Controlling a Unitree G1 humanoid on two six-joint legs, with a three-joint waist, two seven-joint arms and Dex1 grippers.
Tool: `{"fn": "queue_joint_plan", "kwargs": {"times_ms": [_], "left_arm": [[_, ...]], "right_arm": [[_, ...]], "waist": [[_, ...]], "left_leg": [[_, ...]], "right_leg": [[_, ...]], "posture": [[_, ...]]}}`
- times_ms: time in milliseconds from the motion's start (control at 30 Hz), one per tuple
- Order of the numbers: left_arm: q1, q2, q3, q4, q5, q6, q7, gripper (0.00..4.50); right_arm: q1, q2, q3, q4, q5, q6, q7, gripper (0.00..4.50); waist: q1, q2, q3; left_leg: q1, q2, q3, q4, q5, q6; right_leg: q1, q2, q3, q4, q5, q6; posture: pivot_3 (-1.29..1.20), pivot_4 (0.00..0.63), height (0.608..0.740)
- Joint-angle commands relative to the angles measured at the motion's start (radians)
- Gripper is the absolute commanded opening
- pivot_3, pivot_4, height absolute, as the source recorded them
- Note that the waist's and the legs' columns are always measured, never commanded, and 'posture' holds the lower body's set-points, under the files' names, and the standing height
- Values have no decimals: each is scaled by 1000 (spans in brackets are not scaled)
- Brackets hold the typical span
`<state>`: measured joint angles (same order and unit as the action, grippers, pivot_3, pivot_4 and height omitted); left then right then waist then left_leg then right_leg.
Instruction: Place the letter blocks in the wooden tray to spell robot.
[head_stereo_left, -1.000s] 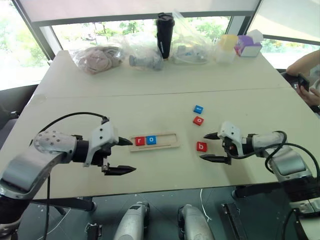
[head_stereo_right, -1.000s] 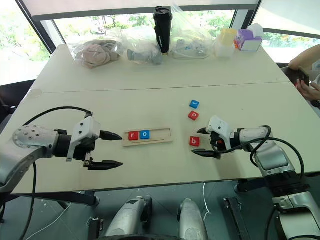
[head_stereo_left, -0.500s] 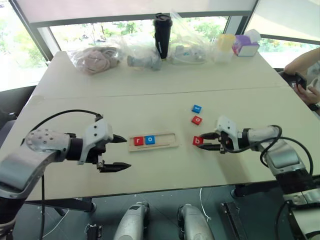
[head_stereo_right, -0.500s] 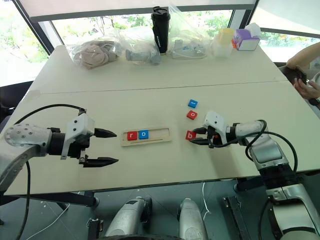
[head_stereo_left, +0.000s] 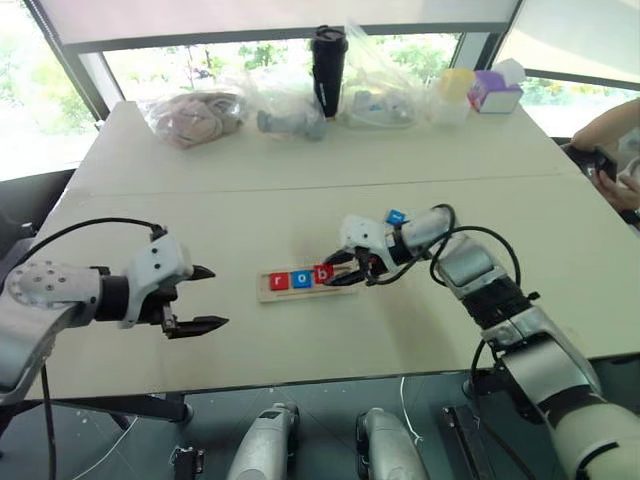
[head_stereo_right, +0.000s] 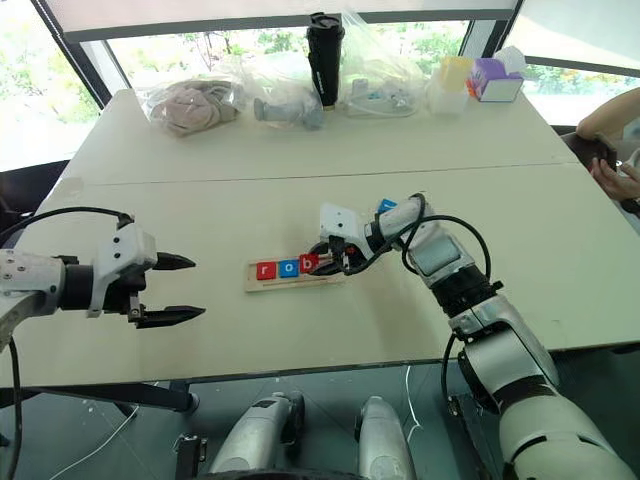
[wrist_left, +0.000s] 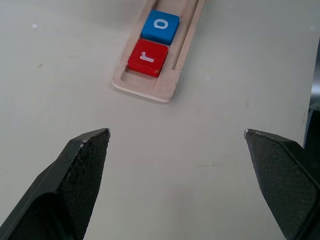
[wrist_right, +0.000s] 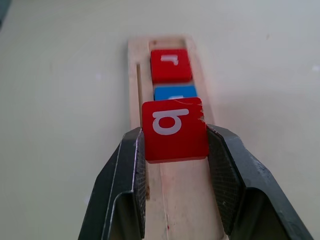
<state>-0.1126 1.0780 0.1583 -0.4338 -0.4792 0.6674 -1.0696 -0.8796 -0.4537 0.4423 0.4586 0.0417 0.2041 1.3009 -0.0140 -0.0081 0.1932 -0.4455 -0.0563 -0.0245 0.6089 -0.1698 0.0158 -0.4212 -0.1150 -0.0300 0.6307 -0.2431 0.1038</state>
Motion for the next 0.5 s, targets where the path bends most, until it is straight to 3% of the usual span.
{"fn": "queue_joint_plan", "kwargs": {"times_ms": [33, 500], "left_arm": [[2, -6, 38, -43, -22, 16, 24, 4500], [-17, -29, 27, -62, -44, 43, 74, 4500]], "right_arm": [[-48, 25, 5, 69, -30, -64, 23, 1154], [-130, 121, -16, 275, -72, -151, 39, 1154]], "waist": [[-1, 0, 0], [-3, 0, 0]], "left_leg": [[0, 1, 0, 0, 0, 0], [1, 2, 0, -1, 2, -3]], "right_leg": [[0, 1, 0, 0, 0, 0], [-1, 4, 0, 2, 1, 0]], "posture": [[0, 150, 740], [0, 150, 740]]}}
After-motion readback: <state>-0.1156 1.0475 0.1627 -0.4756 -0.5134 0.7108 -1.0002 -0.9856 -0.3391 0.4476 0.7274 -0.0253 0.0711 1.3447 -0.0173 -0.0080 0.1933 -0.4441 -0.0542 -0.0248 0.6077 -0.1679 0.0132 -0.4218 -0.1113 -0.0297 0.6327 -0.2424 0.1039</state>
